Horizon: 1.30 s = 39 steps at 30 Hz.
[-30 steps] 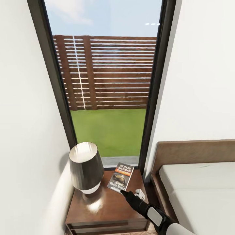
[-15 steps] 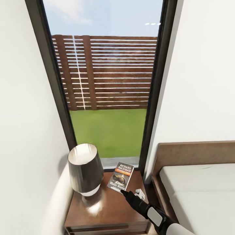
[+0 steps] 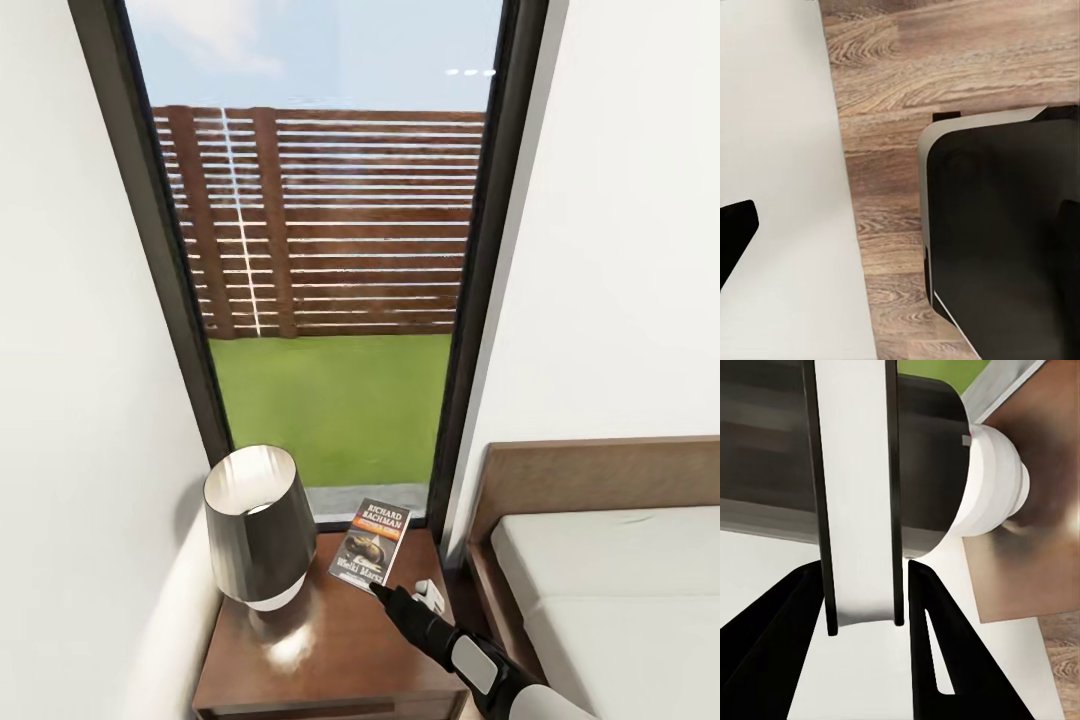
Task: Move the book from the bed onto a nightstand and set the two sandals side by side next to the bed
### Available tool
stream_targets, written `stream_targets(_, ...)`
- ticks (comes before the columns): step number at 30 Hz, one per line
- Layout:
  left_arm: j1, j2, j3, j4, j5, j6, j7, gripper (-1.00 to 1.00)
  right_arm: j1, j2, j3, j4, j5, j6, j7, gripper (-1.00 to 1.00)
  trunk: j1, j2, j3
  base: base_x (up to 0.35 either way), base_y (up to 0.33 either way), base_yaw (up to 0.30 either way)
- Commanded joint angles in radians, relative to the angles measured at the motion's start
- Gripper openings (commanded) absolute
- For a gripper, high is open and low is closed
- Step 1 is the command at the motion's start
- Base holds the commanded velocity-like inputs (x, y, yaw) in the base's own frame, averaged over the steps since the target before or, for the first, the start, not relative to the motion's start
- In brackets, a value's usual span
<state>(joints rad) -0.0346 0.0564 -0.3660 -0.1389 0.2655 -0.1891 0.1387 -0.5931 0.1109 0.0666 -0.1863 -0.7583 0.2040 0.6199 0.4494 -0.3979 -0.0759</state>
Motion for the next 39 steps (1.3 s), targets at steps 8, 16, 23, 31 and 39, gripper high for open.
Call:
stream_targets(8, -0.002, 0.0, -0.011, -0.018, 0.007, -0.003, 0.004, 1.0, -0.001, 0.0, 0.006, 0.003, -0.012, 0.007, -0.002, -1.0, 0.001, -0.002, -0.002, 0.006, 0.0, 0.0)
stream_targets(16, -0.002, 0.0, -0.012, -0.033, 0.006, -0.003, 0.004, 1.0, -0.001, 0.0, 0.004, 0.004, -0.011, 0.013, -0.004, -1.0, 0.001, -0.002, -0.002, 0.001, 0.0, 0.0)
stream_targets(23, -0.008, 0.0, -0.013, -0.051, -0.003, -0.001, 0.006, 1.0, -0.001, 0.0, 0.003, 0.005, -0.01, 0.014, -0.006, -1.0, 0.001, -0.002, -0.002, 0.0, 0.0, 0.0)
stream_targets(31, -0.036, 0.001, -0.012, -0.062, -0.048, 0.002, 0.007, 1.0, -0.001, 0.0, 0.003, 0.005, -0.009, 0.015, -0.008, -1.0, 0.001, -0.002, -0.002, 0.0, 0.0, 0.0)
stream_targets(39, -0.07, -0.002, -0.01, -0.07, -0.062, 0.009, 0.005, 1.0, -0.001, -0.001, 0.003, 0.006, -0.009, 0.015, -0.009, -1.0, 0.001, -0.002, -0.002, 0.0, 0.0, 0.0)
